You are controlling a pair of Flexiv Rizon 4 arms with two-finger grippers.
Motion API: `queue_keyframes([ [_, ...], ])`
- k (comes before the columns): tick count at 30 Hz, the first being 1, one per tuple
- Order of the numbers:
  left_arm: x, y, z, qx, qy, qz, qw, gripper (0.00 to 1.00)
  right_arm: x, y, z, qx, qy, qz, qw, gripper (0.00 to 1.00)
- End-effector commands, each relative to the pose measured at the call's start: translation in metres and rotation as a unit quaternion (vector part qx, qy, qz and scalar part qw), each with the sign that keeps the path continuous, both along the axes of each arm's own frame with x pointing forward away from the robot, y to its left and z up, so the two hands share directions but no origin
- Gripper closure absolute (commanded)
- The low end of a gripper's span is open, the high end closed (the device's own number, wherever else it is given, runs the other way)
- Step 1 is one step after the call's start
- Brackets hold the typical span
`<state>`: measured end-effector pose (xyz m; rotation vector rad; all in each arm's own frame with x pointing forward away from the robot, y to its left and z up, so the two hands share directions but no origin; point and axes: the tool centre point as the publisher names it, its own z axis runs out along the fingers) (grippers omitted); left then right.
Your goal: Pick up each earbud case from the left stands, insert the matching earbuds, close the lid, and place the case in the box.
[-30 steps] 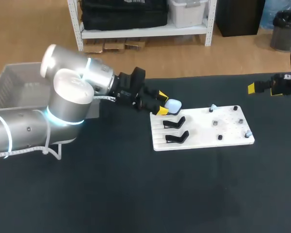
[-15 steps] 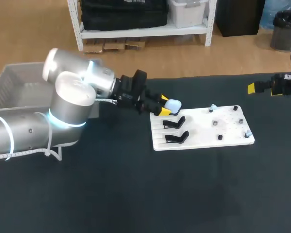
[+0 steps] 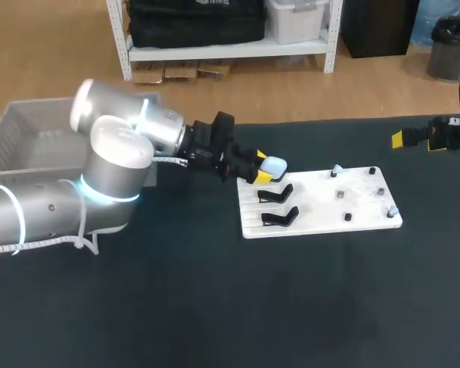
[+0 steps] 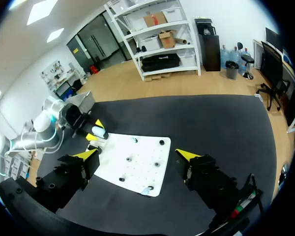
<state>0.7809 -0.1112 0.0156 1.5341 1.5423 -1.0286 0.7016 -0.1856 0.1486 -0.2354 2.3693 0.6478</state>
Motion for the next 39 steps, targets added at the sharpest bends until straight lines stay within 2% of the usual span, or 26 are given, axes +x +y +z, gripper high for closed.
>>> queue_keyframes([
  [1,0.001,-0.002,-0.003,-0.002,0.000,0.001,1.000,0.54,0.000,0.000,0.000,-0.001,0.000,-0.001,1.000,0.00],
  [15,-0.002,-0.006,-0.003,-0.007,0.004,0.003,1.000,0.60,0.000,0.000,0.000,-0.001,0.000,-0.001,1.000,0.00],
  [21,-0.002,-0.006,-0.001,-0.009,0.002,0.005,1.000,0.78,0.000,0.000,0.000,-0.001,0.000,-0.001,1.000,0.00],
  [24,-0.003,-0.006,0.001,-0.010,0.001,0.005,1.000,0.99,0.000,0.000,0.000,-0.001,0.000,-0.001,1.000,0.00],
  [32,-0.007,0.000,0.009,-0.018,-0.011,0.010,1.000,1.00,0.000,0.000,0.000,-0.001,0.000,-0.001,1.000,0.00],
  [39,-0.022,0.006,0.041,-0.052,-0.024,0.012,0.998,1.00,0.000,0.000,0.000,-0.001,0.000,-0.001,1.000,0.00],
])
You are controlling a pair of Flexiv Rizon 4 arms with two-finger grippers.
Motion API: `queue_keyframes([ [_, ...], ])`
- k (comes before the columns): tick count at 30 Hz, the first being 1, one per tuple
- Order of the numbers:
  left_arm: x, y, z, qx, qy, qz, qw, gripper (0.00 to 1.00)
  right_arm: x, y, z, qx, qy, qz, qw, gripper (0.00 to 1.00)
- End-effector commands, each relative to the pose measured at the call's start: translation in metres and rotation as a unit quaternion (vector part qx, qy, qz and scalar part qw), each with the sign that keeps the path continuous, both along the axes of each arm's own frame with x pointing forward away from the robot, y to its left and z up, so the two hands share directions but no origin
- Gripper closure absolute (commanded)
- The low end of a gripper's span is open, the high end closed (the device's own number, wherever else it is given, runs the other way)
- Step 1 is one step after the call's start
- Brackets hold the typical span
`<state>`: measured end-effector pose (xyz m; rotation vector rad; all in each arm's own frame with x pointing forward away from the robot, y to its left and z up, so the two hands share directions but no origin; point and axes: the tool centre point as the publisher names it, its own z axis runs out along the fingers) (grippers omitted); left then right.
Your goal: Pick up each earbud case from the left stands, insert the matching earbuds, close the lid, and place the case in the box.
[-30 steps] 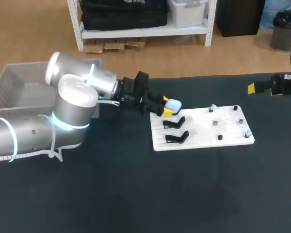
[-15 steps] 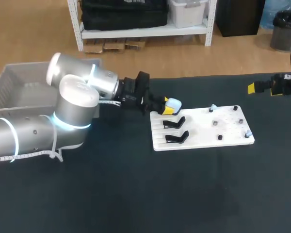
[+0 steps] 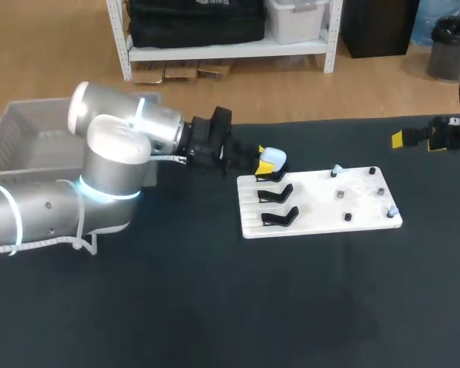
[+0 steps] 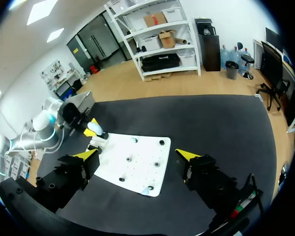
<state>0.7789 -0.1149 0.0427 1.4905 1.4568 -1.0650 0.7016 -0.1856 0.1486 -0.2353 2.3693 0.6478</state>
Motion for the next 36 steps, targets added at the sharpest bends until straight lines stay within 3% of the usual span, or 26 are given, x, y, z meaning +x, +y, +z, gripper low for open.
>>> queue_keyframes([
  [1,-0.024,0.009,0.019,-0.016,-0.009,0.019,1.000,1.00,0.000,0.000,0.000,-0.001,0.000,-0.001,1.000,0.00],
  [10,-0.052,0.008,0.064,-0.089,-0.007,0.020,0.996,1.00,0.000,0.000,0.000,-0.001,0.000,-0.001,1.000,0.00],
  [36,-0.052,0.008,0.064,-0.089,-0.007,0.020,0.996,1.00,0.000,0.000,0.000,-0.001,0.000,-0.001,1.000,0.00],
])
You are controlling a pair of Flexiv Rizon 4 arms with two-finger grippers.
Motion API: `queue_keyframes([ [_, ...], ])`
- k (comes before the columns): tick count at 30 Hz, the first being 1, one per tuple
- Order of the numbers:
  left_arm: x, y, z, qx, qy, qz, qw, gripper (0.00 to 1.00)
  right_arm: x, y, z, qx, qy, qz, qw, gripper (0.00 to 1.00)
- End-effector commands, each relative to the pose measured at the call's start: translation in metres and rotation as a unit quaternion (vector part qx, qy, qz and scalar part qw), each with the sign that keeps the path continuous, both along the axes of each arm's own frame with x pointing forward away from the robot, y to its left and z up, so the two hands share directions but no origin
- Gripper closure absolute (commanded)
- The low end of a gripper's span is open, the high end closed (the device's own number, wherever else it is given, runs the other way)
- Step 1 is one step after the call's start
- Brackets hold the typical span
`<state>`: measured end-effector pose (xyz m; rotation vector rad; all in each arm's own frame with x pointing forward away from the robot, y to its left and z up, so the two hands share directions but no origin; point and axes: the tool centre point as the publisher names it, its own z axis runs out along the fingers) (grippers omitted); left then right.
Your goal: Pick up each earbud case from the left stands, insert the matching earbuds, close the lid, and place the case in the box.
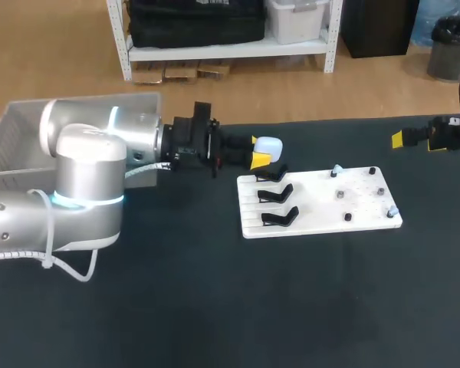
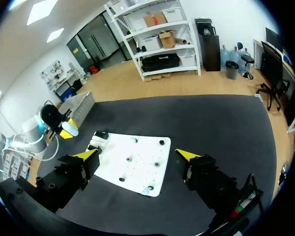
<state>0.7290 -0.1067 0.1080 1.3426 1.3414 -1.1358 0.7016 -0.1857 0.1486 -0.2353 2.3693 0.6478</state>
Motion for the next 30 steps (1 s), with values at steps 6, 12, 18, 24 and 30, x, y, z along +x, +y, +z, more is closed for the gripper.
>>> queue_keyframes([
  [6,-0.013,-0.010,-0.002,-0.028,-0.008,0.012,0.999,1.00,0.000,0.000,0.000,-0.001,0.000,-0.001,1.000,0.00],
  [12,-0.020,-0.019,-0.005,-0.050,-0.011,0.015,0.999,1.00,-0.002,0.001,0.000,-0.001,0.003,0.005,1.000,0.00],
  [18,-0.022,-0.025,-0.008,-0.053,-0.012,0.016,0.998,1.00,-0.020,0.021,0.007,-0.008,0.000,0.037,0.999,0.00],
  [24,-0.021,-0.031,-0.007,-0.055,-0.011,0.009,0.998,1.00,-0.040,0.058,0.017,-0.015,0.005,0.082,0.997,0.00],
  [30,-0.022,-0.038,-0.009,-0.057,-0.005,-0.001,0.998,1.00,-0.052,0.088,0.016,-0.027,0.021,0.111,0.993,0.00],
])
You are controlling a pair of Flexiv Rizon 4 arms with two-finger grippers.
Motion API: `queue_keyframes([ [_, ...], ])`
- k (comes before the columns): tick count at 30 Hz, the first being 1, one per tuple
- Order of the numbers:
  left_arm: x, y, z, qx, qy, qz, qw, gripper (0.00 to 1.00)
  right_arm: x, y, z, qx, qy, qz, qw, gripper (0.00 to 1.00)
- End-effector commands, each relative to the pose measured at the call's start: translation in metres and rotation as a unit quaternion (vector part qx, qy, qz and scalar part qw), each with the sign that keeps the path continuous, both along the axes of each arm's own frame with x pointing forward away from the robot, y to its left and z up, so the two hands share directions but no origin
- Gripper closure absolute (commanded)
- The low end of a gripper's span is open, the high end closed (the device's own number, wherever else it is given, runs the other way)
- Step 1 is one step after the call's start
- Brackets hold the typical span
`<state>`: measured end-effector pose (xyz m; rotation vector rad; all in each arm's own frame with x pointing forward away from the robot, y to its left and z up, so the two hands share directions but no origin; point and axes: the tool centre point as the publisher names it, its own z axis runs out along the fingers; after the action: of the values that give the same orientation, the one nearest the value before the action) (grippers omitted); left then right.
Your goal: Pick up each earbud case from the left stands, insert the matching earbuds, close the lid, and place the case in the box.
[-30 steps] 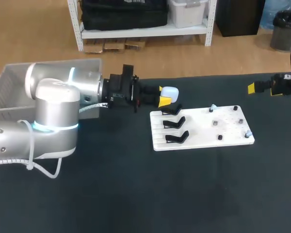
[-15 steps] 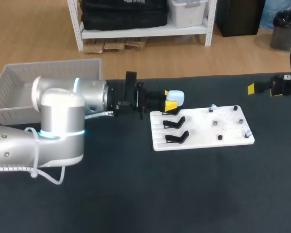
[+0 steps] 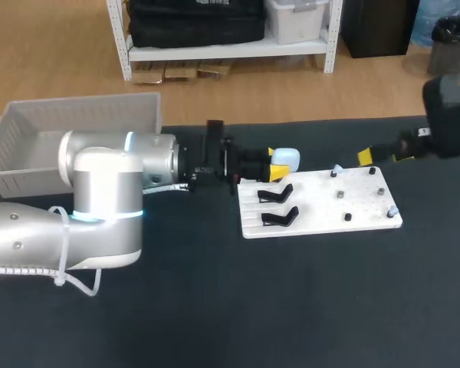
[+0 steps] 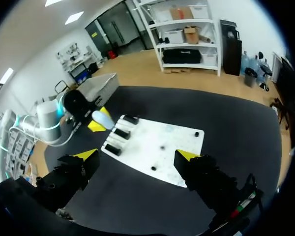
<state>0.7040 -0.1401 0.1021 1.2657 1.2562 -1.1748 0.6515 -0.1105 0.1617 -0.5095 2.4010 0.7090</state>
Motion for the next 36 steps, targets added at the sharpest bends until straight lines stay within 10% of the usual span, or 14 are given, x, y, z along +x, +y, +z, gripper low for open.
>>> queue_keyframes([
  [1,0.003,-0.006,-0.004,-0.004,0.003,-0.006,1.000,1.00,-0.003,0.017,0.002,-0.013,0.010,0.007,1.000,0.00],
  [36,0.000,-0.019,-0.010,-0.028,0.006,-0.007,1.000,1.00,0.010,0.088,-0.032,-0.032,0.061,0.022,0.997,0.00],
])
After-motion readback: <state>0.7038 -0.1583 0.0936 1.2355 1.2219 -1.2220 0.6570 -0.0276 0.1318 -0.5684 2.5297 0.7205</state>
